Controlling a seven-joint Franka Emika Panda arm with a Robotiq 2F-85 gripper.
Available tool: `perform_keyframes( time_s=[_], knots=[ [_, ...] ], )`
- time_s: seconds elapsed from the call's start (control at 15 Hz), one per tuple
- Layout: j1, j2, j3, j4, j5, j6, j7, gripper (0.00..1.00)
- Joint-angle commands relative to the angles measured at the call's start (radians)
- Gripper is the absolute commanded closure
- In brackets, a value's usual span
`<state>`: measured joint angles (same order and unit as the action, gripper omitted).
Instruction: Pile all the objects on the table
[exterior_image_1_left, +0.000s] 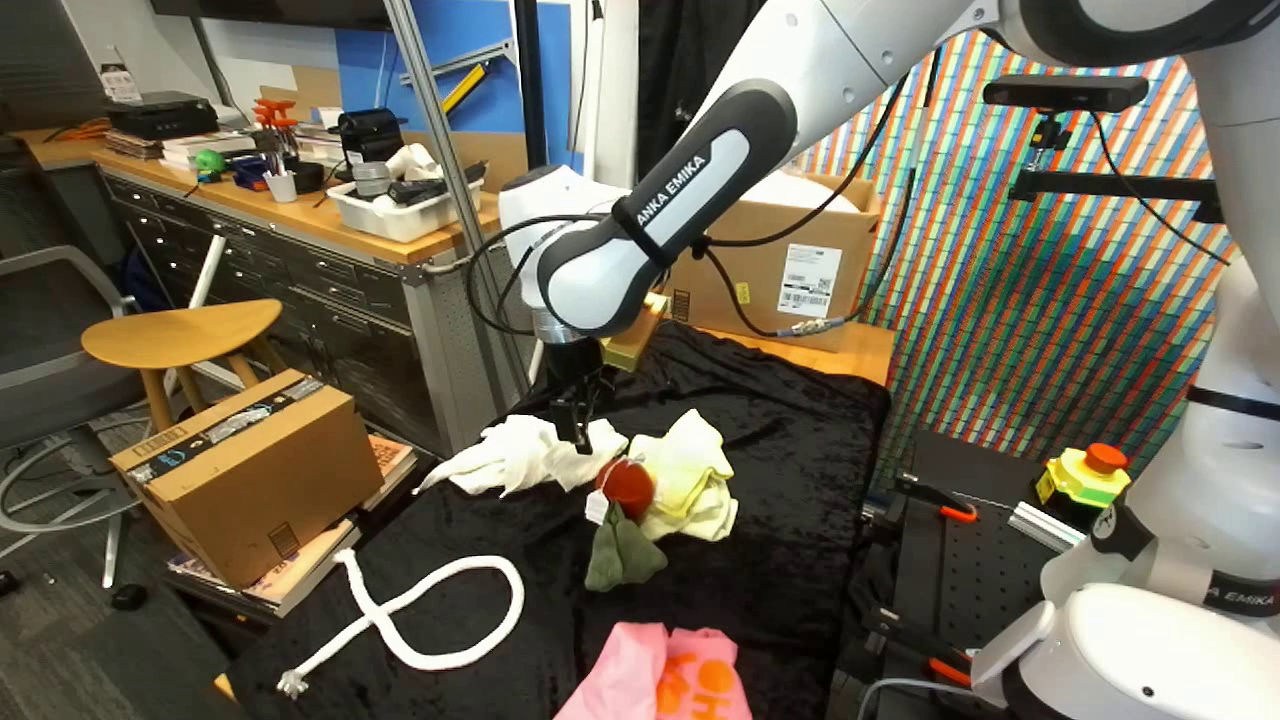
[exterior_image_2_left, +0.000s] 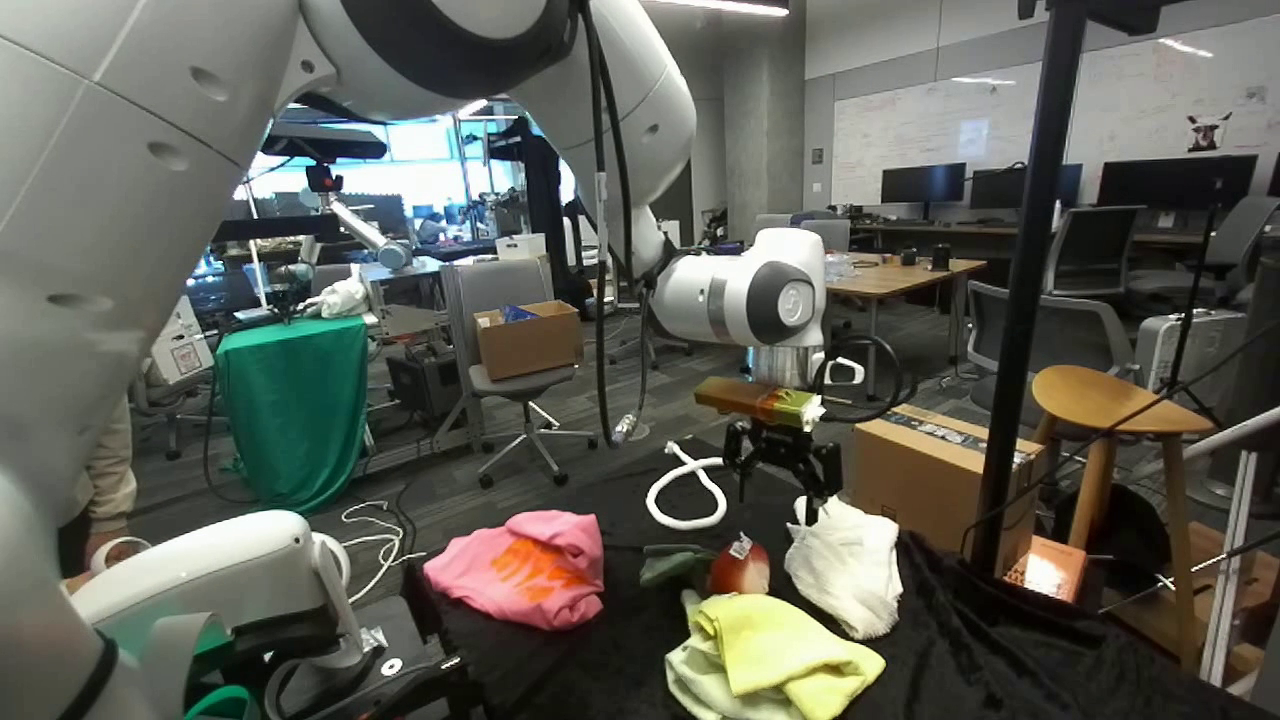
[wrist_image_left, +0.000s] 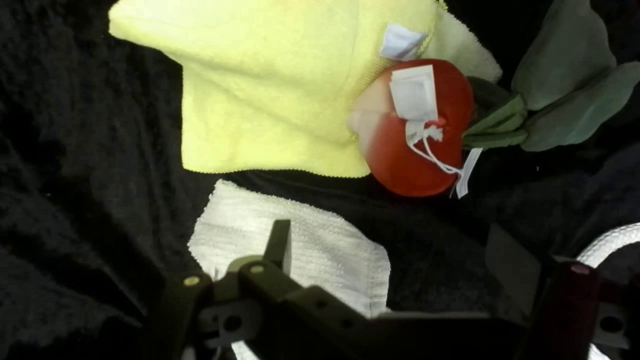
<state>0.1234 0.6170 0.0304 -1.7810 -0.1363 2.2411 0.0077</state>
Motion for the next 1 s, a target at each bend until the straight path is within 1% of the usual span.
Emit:
perform_keyframes(
  time_s=[0.0, 0.33, 0.6, 0.93],
  knots=[
    [0.011, 0.004, -0.01, 0.045, -0.025, -0.002, 0.013, 0.0],
    [0.031, 0.037, -0.004, 0.12, -0.026, 0.017, 0.024, 0.0],
    [0.074, 0.081, -0.019, 0.183, -0.055, 0.039, 0.072, 0.0],
    [0.118, 0.147, -0.047, 0.246, -0.103, 0.023, 0.144, 0.0]
  ],
)
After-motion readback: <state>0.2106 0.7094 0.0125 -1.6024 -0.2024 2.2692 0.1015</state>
